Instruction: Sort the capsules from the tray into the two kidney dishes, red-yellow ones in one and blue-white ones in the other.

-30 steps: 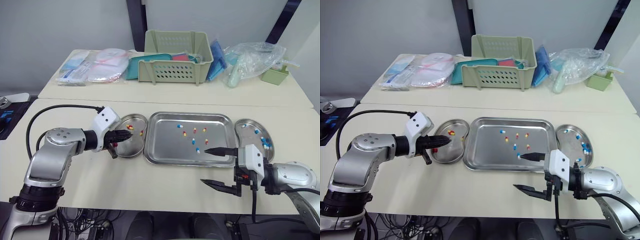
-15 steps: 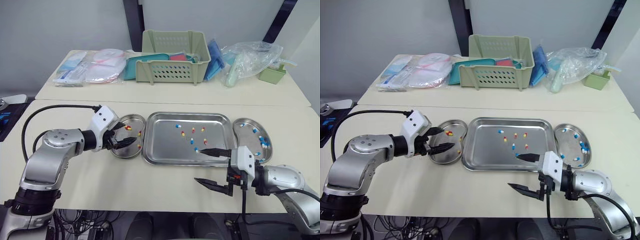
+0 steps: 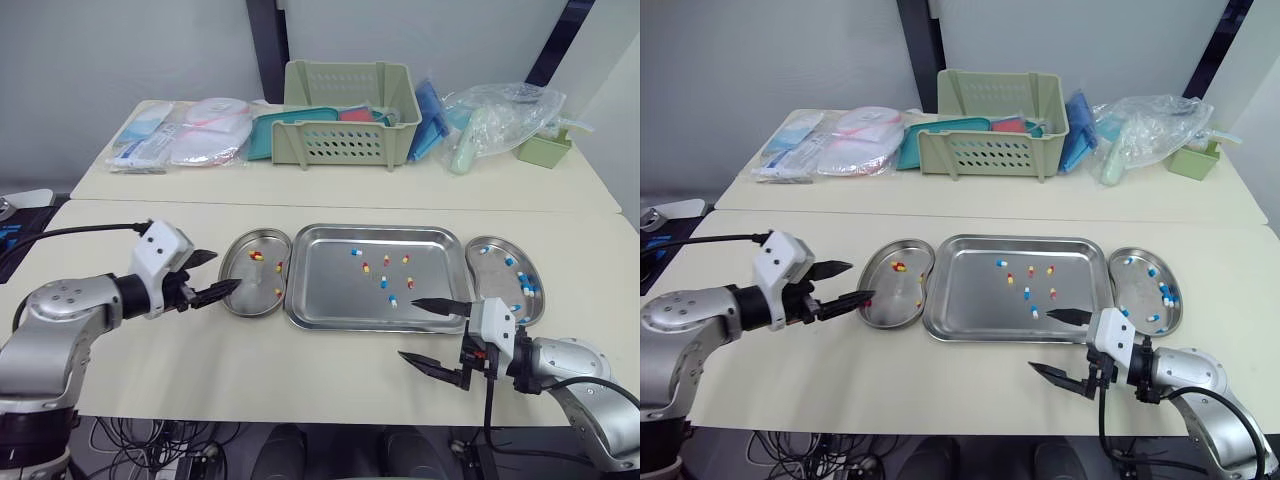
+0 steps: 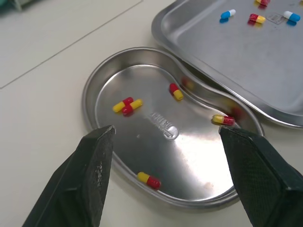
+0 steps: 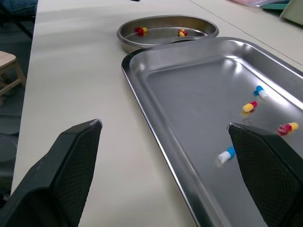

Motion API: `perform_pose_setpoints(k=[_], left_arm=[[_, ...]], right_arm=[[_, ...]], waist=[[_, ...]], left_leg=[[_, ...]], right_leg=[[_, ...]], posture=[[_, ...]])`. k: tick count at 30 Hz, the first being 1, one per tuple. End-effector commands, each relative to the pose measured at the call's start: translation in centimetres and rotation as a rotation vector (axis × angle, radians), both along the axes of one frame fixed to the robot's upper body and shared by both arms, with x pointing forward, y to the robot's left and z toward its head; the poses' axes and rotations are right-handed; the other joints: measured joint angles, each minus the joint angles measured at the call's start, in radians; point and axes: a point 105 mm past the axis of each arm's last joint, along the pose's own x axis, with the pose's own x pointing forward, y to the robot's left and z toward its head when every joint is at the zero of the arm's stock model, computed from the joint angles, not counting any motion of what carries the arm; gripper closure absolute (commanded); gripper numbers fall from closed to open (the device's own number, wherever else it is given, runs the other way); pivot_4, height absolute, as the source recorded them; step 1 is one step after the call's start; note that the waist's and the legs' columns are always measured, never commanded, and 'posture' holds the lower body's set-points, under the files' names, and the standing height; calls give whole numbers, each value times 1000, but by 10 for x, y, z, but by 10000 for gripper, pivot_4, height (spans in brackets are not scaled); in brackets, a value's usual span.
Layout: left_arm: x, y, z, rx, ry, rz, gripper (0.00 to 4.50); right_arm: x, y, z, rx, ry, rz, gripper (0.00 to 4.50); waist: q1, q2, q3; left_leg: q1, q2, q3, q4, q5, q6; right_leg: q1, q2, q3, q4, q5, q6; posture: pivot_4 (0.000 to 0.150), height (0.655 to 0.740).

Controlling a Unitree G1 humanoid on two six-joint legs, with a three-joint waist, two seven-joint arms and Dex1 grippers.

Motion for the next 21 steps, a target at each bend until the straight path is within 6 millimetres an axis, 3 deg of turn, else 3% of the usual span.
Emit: perform_pose_setpoints(k=[1,4,7,11,17,21], left_arm=[[-13,16,8,7,-30,12,7008],[-25,32,4,-16,0,28,1091],[-37,57,-3,-23,10,75,462],[-52,89,-24,-55,9,177,462],[-75,104,-56,-59,60,226,462],[-83,96,-65,-71,57,205,462]], right_arm=[[-2,-18,10,-17,-40,-44,0],[-5,-36,12,-40,-33,-96,0],[-5,-68,16,-81,-36,-203,0],[-10,-126,24,-167,-27,-362,0],[-25,-169,31,-261,13,-459,0],[-39,-186,24,-337,63,-492,0]], waist=[[0,0,0],[0,0,0],[0,0,0],[0,0,0],[-1,0,0],[0,0,0]], left_leg=[[0,0,0,0,0,0],[0,0,0,-1,0,0],[1,0,1,-1,0,0],[2,0,3,-2,0,0],[2,0,3,-3,0,0],[2,0,3,-3,0,0]], right_leg=[[0,0,0,0,0,0],[0,0,0,0,0,0],[0,0,1,0,0,0],[0,0,2,0,0,0],[1,0,2,-1,0,0],[1,0,2,-1,0,0]], posture=[[1500,7400],[1500,7400],[1500,7400],[1500,7400],[1500,7400],[1500,7400]])
